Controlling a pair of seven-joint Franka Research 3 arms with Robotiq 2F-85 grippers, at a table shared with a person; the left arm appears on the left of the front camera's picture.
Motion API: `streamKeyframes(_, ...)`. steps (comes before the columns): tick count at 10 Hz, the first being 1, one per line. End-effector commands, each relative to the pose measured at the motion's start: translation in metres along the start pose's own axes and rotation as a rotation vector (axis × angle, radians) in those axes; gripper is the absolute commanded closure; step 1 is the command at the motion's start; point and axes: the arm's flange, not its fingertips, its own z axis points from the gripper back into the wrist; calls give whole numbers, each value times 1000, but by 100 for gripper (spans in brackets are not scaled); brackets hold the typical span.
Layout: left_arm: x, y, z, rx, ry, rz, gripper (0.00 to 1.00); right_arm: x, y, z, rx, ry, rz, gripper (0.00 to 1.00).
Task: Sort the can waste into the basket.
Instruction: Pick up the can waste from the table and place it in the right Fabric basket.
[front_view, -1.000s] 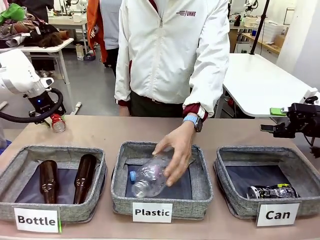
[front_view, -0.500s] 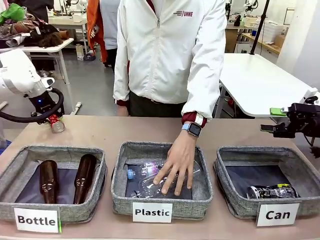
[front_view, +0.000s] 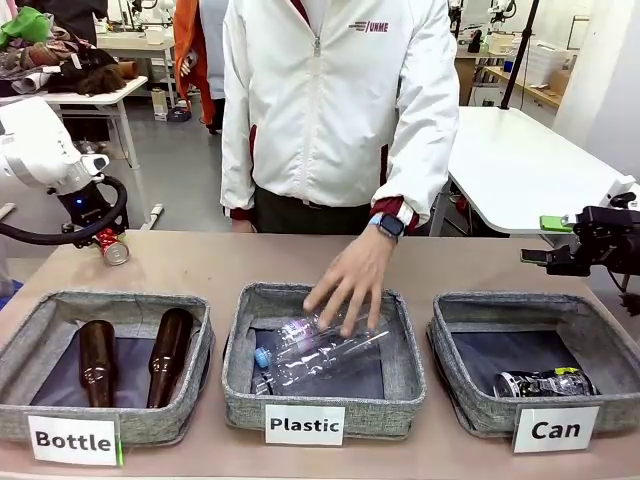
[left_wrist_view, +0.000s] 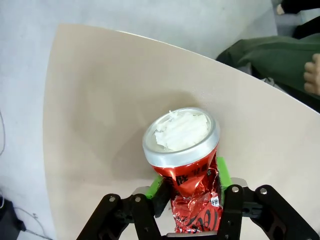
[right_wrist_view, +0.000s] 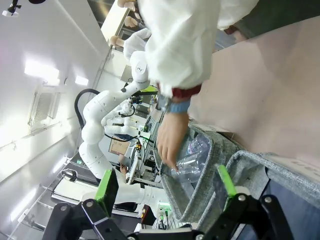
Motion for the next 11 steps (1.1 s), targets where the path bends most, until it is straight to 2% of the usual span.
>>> streamKeyframes(1, -23, 4, 37, -80, 35, -60, 100, -3, 3, 0, 6, 0, 23, 0)
streamKeyframes(2, -59, 11, 84, -198, 129, -239, 100, -3, 3, 0, 6, 0, 23, 0)
streamKeyframes(3, -100, 21, 127, -280, 142, -402, 100, -3, 3, 0, 6, 0, 23, 0)
streamKeyframes(5, -191, 47, 182, -447, 71, -673, 100, -3, 3, 0, 6, 0, 23, 0)
streamKeyframes(7, -275, 84, 184, -496, 79, -1004, 100, -3, 3, 0, 6, 0, 23, 0)
streamKeyframes(8, -295, 96, 178, -470, 76, -1111, 100, -3, 3, 0, 6, 0, 23, 0)
streamKeyframes(9, -296, 103, 179, -483, -27, -1136, 100, -3, 3, 0, 6, 0, 23, 0)
streamKeyframes(10, -273, 109, 188, -544, -100, -939, 100, -3, 3, 0, 6, 0, 23, 0)
streamKeyframes(11, -305, 96, 184, -490, 60, -1085, 100, -3, 3, 0, 6, 0, 23, 0)
